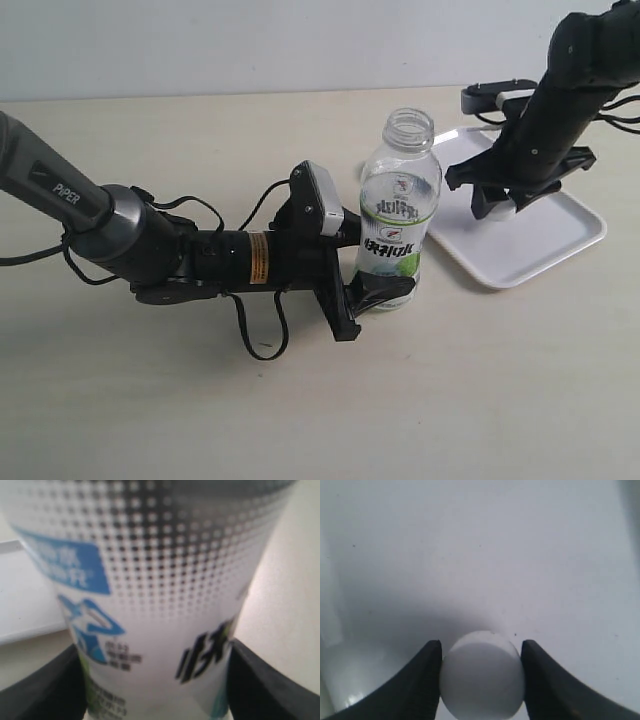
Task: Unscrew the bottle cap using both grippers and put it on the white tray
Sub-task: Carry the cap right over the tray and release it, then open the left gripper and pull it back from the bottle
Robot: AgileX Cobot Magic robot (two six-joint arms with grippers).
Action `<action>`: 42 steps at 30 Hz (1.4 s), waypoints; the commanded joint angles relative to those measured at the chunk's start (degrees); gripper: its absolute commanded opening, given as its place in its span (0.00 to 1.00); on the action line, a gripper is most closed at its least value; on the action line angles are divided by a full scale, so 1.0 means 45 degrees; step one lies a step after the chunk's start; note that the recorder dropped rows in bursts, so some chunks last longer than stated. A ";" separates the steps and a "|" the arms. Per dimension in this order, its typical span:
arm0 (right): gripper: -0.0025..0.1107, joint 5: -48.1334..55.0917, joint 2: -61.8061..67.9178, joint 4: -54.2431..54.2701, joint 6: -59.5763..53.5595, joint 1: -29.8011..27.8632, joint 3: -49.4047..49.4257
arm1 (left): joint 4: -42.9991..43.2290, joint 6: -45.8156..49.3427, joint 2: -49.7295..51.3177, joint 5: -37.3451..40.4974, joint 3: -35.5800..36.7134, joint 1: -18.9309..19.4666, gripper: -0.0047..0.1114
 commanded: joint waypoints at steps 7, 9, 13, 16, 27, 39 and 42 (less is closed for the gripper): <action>0.09 -0.0253 0.0373 0.0035 -0.0388 -0.0050 -0.0030 | 0.0382 0.0152 0.0023 0.0662 0.0032 -0.0021 0.04; 0.21 -0.0222 0.0373 0.0035 -0.0388 -0.0050 -0.0030 | 0.0382 0.0152 0.0023 0.0662 0.0032 -0.0021 0.04; 0.53 -0.0202 0.0373 0.0059 -0.0388 -0.0050 -0.0030 | 0.0382 0.0152 0.0023 0.0662 0.0032 -0.0021 0.04; 0.63 -0.0229 0.0373 0.0059 -0.0388 -0.0050 -0.0030 | 0.0382 0.0152 0.0023 0.0662 0.0032 -0.0021 0.04; 0.64 0.0142 -0.0622 0.0059 -0.0413 -0.0039 -0.0273 | 0.0331 0.0131 0.0023 0.0662 0.0032 -0.0021 0.06; 0.64 0.0490 -0.1922 -0.0025 -0.0409 -0.0050 -0.0273 | 0.0279 -0.0235 0.0023 0.0662 0.0032 0.0004 0.94; 0.64 0.0543 -0.2042 -0.0025 -0.0409 -0.0050 -0.0273 | 0.0284 -0.0179 0.0023 0.0662 0.0032 0.0004 0.94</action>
